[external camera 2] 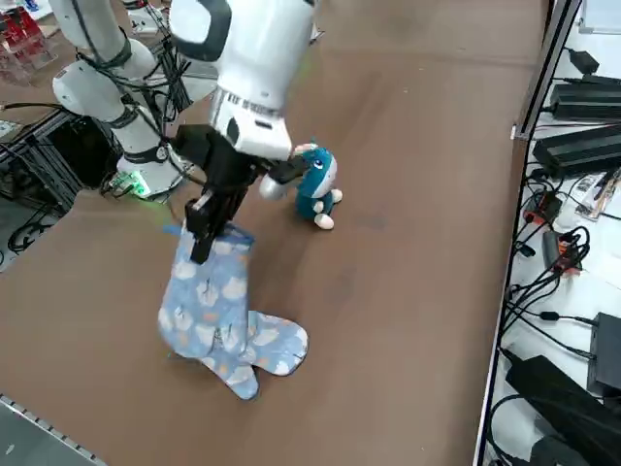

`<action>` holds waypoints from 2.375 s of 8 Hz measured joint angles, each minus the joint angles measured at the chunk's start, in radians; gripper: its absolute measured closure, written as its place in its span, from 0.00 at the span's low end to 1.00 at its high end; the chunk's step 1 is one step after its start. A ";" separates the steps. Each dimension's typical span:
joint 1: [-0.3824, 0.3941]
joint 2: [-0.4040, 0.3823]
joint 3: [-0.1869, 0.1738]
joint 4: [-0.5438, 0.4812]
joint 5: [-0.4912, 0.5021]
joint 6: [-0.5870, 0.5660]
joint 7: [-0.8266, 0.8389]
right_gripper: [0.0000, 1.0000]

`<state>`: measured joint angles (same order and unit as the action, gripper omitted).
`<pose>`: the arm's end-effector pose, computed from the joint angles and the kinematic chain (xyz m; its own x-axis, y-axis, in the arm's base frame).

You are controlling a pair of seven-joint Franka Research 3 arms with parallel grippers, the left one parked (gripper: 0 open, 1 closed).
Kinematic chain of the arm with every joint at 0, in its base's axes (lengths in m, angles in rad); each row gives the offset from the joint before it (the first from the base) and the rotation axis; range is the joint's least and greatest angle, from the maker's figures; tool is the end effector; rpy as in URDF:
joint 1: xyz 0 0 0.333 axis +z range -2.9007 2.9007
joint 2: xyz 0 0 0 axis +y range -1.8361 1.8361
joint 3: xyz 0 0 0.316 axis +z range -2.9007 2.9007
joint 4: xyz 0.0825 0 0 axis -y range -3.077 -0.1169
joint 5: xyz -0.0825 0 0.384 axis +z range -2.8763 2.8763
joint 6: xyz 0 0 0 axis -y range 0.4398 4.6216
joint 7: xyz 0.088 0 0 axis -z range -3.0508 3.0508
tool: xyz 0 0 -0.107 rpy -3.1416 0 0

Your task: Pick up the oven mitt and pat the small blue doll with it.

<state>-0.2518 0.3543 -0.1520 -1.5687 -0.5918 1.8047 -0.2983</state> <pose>0.5892 -0.2894 0.4472 0.9481 -0.0142 -0.3176 0.1533 -0.8548 0.4957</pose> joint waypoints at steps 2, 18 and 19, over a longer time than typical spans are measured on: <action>-0.050 0.007 -0.001 -0.083 -0.061 0.139 -0.028 0.96; -0.128 0.082 0.125 -0.430 -0.295 0.474 0.201 0.96; -0.120 0.084 0.128 -0.434 -0.295 0.474 0.210 0.96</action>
<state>-0.3721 0.4382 -0.0239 -2.0031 -0.8872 2.2788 -0.0882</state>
